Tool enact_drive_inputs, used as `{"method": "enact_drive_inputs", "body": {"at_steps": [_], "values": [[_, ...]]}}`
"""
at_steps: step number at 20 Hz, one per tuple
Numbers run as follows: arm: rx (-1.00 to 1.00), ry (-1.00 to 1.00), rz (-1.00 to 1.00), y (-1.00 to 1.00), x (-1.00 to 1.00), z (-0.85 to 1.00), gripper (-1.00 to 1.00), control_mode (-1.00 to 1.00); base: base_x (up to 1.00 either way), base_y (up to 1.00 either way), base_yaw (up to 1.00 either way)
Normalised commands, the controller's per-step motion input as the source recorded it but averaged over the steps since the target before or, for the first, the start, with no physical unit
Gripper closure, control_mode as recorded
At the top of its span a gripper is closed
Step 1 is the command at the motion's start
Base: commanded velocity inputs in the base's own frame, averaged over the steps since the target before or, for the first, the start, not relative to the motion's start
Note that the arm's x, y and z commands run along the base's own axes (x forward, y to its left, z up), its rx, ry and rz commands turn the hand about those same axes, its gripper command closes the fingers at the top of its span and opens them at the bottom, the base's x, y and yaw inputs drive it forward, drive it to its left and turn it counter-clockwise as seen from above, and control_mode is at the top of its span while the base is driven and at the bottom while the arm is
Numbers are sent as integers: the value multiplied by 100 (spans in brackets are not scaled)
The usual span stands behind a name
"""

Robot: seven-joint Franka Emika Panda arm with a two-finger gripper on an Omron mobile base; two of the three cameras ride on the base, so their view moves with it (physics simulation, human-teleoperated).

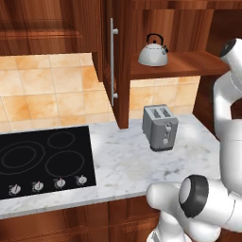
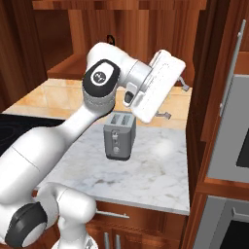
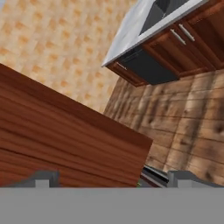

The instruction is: Open the cabinet, pick the kettle from the cabinet, and place it in the sink.

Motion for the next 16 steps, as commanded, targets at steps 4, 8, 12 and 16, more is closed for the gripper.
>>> {"method": "enact_drive_inputs", "body": {"at_steps": [4, 8, 12, 16], "values": [[0, 2, 15, 52, -14, 6, -100, -100, 0, 0, 0], [0, 8, 23, 47, -17, 17, -100, -100, 0, 0, 0], [0, 16, 32, 50, -15, 16, -100, -100, 0, 0, 0], [0, 22, 48, 45, -10, 15, -100, -100, 0, 0, 0]]}}
